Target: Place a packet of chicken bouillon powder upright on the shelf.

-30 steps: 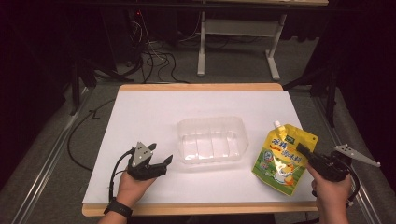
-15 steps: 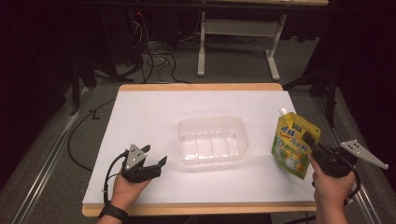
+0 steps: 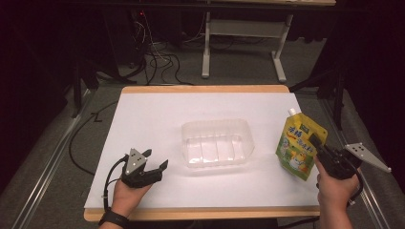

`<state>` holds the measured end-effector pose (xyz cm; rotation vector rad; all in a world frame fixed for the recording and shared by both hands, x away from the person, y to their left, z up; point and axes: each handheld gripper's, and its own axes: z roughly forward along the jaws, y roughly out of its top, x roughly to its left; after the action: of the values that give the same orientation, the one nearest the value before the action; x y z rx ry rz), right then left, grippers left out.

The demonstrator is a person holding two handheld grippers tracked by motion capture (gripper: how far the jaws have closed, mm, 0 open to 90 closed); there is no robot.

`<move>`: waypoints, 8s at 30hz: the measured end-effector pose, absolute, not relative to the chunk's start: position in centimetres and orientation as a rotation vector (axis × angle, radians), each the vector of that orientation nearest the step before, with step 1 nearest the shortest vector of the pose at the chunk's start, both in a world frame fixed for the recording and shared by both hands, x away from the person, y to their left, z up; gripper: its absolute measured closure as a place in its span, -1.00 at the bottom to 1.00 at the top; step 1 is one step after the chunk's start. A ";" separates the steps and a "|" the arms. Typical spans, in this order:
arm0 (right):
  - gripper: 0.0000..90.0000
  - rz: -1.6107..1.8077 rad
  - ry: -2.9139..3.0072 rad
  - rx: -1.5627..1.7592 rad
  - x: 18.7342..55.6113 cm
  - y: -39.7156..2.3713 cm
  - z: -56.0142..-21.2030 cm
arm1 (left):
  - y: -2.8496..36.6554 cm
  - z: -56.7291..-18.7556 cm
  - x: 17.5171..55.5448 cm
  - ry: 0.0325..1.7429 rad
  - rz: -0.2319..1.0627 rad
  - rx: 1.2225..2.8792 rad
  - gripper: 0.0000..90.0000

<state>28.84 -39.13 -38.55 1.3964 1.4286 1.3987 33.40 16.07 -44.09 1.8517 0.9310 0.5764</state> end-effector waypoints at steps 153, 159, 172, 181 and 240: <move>0.97 1.437 1.655 1.212 32.7 -23.0 -36.5 | 11.6 -44.1 34.5 0.858 0.437 1.822 0.12; 0.97 1.407 1.658 1.219 33.6 -22.1 -37.1 | 11.7 -44.0 34.4 0.853 0.436 1.823 0.12; 0.97 1.366 1.652 1.244 34.7 -20.9 -38.1 | 11.8 -43.8 34.4 0.847 0.439 1.816 0.12; 0.97 1.364 1.646 1.250 34.9 -20.4 -38.6 | 11.8 -43.8 34.4 0.846 0.441 1.817 0.12; 0.87 1.408 1.677 1.238 33.7 -20.1 -40.3 | 11.8 -44.1 34.2 0.847 0.442 1.845 0.12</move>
<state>33.66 -20.08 -40.29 1.2376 1.6774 1.4079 34.16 11.82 -44.10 1.8449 0.8468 0.4425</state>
